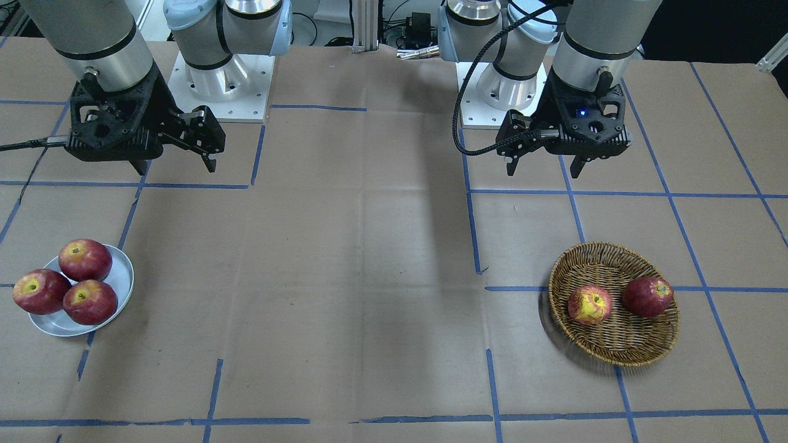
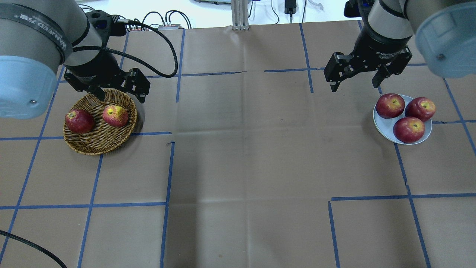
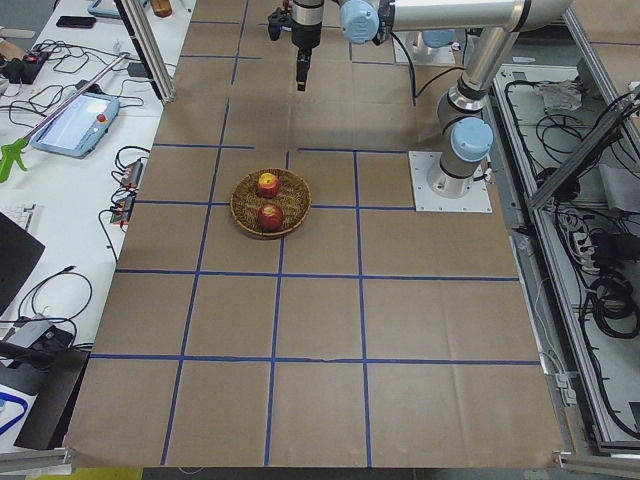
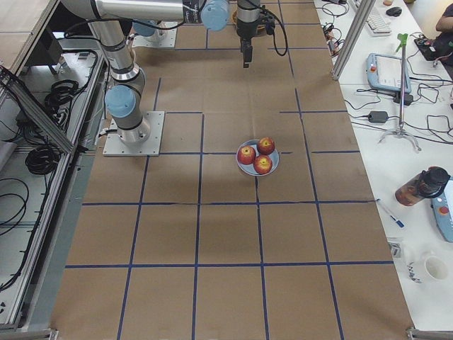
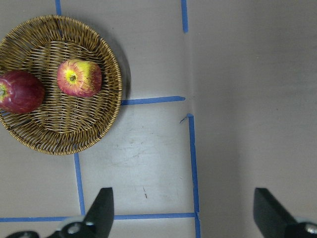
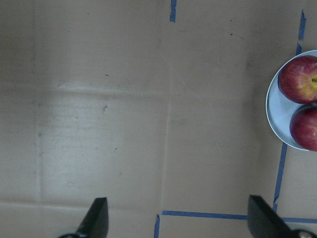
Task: Transfer apple from basket to plate
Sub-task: 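Lower the left gripper toward the red-yellow apple in the wicker basket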
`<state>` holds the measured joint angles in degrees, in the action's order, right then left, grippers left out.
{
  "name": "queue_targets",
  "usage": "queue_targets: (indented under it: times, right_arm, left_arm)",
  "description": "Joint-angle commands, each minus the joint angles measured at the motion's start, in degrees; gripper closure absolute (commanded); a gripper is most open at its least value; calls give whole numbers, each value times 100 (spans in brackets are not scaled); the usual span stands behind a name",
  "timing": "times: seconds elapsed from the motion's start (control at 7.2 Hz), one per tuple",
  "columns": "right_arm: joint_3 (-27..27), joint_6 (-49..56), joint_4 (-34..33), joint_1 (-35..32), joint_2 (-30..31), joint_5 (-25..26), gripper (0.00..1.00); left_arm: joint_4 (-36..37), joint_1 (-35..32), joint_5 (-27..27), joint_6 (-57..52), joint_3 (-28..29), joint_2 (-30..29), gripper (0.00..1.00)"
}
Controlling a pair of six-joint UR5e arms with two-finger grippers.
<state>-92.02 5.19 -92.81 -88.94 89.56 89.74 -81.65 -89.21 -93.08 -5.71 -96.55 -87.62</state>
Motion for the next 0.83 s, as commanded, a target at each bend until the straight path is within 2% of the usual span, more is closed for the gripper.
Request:
queue_targets:
  times: [0.0, 0.69]
  right_arm:
    - [0, 0, 0, -9, 0, 0, 0]
    - [0, 0, 0, -9, 0, 0, 0]
  left_arm:
    - [17, -9, 18, -27, -56, -27, 1]
    - [0, 35, -17, -202, -117, 25, 1]
